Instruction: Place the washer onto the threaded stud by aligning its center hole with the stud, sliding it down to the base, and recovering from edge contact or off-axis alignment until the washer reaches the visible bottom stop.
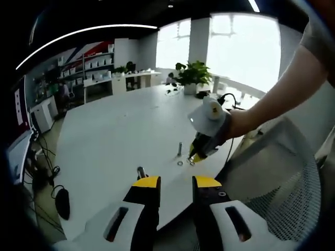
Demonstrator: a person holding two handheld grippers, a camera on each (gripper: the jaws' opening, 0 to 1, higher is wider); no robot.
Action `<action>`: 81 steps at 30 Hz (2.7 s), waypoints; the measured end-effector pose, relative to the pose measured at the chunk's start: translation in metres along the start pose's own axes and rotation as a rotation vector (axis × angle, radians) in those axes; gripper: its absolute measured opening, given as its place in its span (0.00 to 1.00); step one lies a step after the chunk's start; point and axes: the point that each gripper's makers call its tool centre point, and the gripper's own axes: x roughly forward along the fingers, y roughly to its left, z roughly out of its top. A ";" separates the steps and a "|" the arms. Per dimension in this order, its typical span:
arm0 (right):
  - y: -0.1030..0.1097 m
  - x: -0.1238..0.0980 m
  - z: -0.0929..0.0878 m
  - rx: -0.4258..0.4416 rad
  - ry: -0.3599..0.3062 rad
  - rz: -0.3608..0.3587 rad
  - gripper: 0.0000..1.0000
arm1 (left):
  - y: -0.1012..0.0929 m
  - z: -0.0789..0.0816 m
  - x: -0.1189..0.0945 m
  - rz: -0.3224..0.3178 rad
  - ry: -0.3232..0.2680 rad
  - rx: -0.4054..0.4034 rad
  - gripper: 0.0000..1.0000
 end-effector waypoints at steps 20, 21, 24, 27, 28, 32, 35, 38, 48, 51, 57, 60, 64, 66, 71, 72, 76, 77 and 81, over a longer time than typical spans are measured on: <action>-0.053 -0.025 0.020 0.046 -0.040 -0.096 0.13 | 0.001 0.003 -0.001 0.001 -0.015 -0.002 0.22; -0.054 -0.023 0.022 0.042 -0.039 -0.095 0.13 | 0.001 0.003 -0.001 0.000 -0.015 -0.003 0.22; -0.055 -0.021 0.025 0.024 -0.031 -0.097 0.13 | 0.001 0.003 -0.001 0.001 -0.016 -0.002 0.22; -0.057 -0.016 0.024 0.012 -0.015 -0.095 0.13 | 0.001 0.003 -0.001 0.004 -0.015 -0.001 0.22; -0.057 -0.016 0.024 0.012 -0.014 -0.095 0.13 | 0.001 0.003 -0.001 0.005 -0.016 -0.001 0.22; -0.056 -0.012 0.023 0.003 0.002 -0.090 0.13 | 0.003 0.002 -0.002 0.009 -0.015 -0.004 0.22; -0.056 -0.010 0.021 0.007 0.009 -0.085 0.13 | 0.003 0.002 -0.002 0.010 -0.016 -0.002 0.22; -0.056 -0.008 0.021 0.010 0.009 -0.081 0.13 | 0.004 0.002 -0.002 0.013 -0.014 -0.003 0.22; -0.055 0.005 0.018 -0.003 0.029 -0.059 0.13 | 0.004 0.001 -0.001 0.016 -0.007 -0.005 0.22; -0.052 0.009 0.018 0.002 0.036 -0.045 0.13 | 0.004 0.000 0.000 0.016 -0.001 -0.007 0.22; -0.052 0.021 0.010 0.005 0.053 -0.027 0.13 | 0.003 -0.003 0.001 0.006 0.013 -0.007 0.22; -0.053 0.030 0.008 0.017 0.058 -0.017 0.13 | 0.002 -0.005 0.001 0.003 0.023 -0.007 0.22; -0.051 0.036 0.006 0.016 0.074 -0.005 0.14 | 0.002 -0.006 0.002 0.003 0.028 -0.010 0.22; -0.051 0.038 0.005 0.017 0.078 0.000 0.14 | 0.002 -0.005 0.002 0.005 0.027 -0.010 0.22; -0.049 0.043 0.001 0.030 0.096 0.012 0.14 | 0.002 -0.007 0.002 0.005 0.032 -0.010 0.22; -0.049 0.045 -0.001 0.029 0.104 0.012 0.14 | 0.002 -0.007 0.002 0.004 0.031 -0.011 0.22; -0.046 0.045 -0.002 0.056 0.108 0.011 0.14 | 0.002 -0.007 0.002 0.004 0.031 -0.012 0.22; -0.046 0.044 -0.002 0.064 0.108 0.010 0.14 | 0.002 -0.006 0.002 0.003 0.030 -0.012 0.22; -0.046 0.046 -0.005 0.076 0.113 0.005 0.15 | 0.001 -0.006 0.002 -0.004 0.030 -0.012 0.22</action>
